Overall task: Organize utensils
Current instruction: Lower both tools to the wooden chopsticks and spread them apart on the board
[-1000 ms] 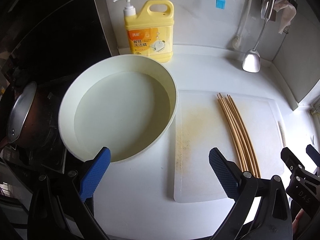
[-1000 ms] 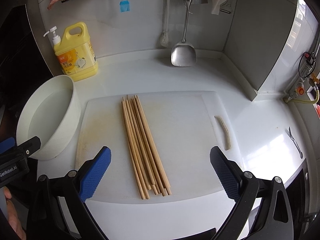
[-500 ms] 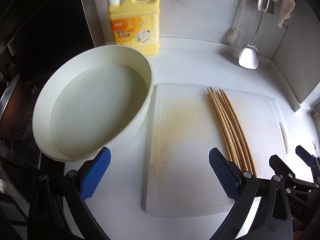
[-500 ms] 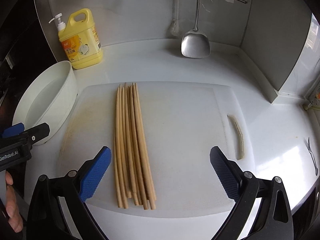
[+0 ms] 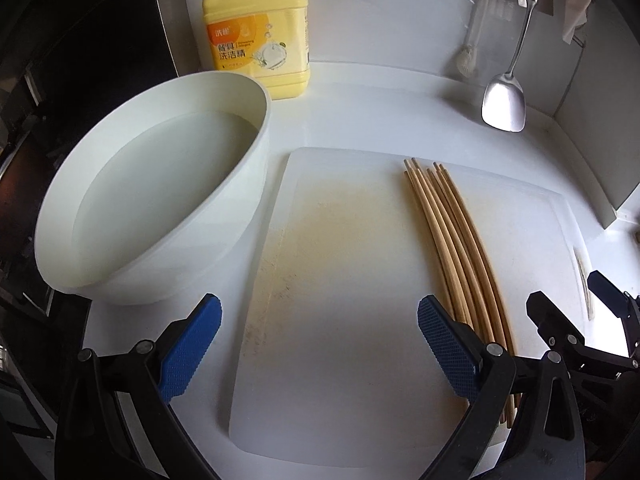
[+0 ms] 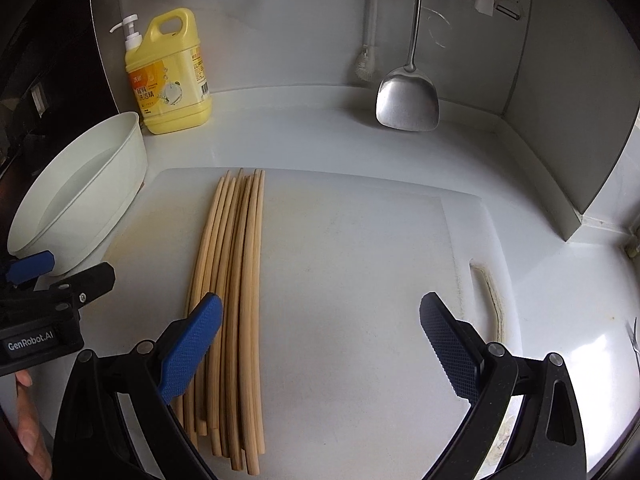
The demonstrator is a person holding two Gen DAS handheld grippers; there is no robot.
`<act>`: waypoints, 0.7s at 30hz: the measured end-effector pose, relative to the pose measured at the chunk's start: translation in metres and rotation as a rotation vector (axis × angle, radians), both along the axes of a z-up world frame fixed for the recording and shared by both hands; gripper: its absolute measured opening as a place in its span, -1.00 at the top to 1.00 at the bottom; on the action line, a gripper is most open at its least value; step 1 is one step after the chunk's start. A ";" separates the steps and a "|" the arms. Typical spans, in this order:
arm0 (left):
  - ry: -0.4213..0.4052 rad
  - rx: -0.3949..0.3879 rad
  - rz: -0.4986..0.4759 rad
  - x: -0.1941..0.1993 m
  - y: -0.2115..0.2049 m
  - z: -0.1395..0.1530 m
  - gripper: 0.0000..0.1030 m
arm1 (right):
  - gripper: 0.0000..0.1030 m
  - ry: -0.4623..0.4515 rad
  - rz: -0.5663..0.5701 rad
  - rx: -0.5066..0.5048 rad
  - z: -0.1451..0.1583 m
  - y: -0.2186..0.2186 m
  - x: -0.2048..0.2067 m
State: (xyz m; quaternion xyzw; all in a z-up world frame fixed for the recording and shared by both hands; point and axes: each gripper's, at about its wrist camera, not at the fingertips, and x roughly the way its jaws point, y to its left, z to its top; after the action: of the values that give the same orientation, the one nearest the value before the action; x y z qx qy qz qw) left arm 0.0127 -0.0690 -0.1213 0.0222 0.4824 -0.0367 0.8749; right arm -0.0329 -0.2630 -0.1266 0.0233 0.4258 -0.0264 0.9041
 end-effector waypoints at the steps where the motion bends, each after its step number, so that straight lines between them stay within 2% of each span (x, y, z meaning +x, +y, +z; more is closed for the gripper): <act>1: 0.001 -0.004 0.000 0.000 0.000 -0.003 -0.88 | -0.83 0.000 0.001 -0.002 -0.003 0.000 0.001; 6: -0.006 -0.031 -0.003 0.000 -0.002 -0.010 -0.88 | -0.83 -0.008 0.005 -0.021 -0.012 0.004 0.006; 21: -0.012 -0.047 0.003 0.003 -0.005 -0.018 -0.88 | -0.83 0.007 0.014 -0.088 -0.023 0.005 0.010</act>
State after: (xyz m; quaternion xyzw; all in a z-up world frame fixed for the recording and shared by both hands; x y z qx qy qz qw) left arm 0.0154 -0.0743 -0.1396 0.0010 0.4762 -0.0469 0.8781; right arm -0.0233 -0.2580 -0.1496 -0.0197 0.4277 -0.0390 0.9029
